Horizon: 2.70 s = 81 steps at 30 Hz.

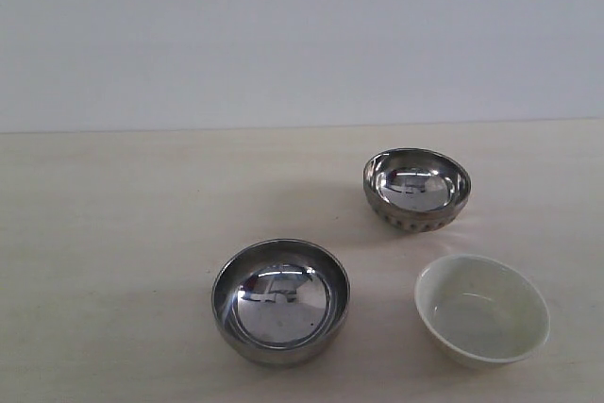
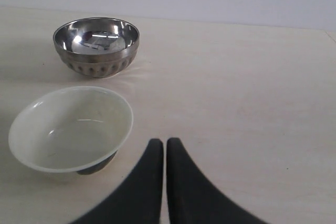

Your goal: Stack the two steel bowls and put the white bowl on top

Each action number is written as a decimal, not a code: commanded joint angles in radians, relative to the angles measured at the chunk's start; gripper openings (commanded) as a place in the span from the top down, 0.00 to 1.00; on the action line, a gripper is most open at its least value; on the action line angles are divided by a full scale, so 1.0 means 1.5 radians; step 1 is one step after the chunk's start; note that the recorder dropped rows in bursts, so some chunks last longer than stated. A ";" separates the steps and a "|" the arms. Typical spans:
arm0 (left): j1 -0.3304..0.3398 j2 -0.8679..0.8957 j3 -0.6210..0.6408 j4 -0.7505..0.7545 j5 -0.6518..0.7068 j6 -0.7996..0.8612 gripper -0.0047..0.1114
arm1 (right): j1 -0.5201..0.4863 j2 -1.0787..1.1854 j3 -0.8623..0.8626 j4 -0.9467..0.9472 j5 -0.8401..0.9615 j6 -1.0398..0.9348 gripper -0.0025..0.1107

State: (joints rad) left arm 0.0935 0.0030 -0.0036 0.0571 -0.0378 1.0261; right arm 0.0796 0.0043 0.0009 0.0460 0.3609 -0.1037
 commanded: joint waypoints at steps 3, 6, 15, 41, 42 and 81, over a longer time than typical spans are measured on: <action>0.002 -0.002 0.002 0.005 -0.013 -0.001 0.93 | 0.000 -0.003 -0.001 -0.003 -0.003 -0.002 0.98; 0.002 -0.002 0.002 0.005 -0.012 -0.001 0.93 | 0.000 -0.003 -0.001 -0.003 -0.003 -0.002 0.98; 0.002 -0.002 0.002 0.005 0.016 -0.001 0.93 | 0.000 -0.003 -0.001 -0.003 -0.003 -0.002 0.98; 0.002 -0.002 0.002 0.003 0.201 -0.689 0.93 | 0.000 -0.003 -0.001 -0.003 -0.003 -0.002 0.98; 0.002 -0.002 0.002 0.003 0.220 -0.689 0.93 | 0.000 -0.003 -0.001 -0.003 -0.003 -0.002 0.98; 0.002 -0.002 0.002 0.003 0.228 -0.689 0.93 | 0.000 -0.003 -0.001 -0.003 -0.003 -0.002 0.98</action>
State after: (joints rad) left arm 0.0935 0.0030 -0.0036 0.0671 0.3021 0.0000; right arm 0.0796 0.0043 0.0009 0.0460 0.3609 -0.1037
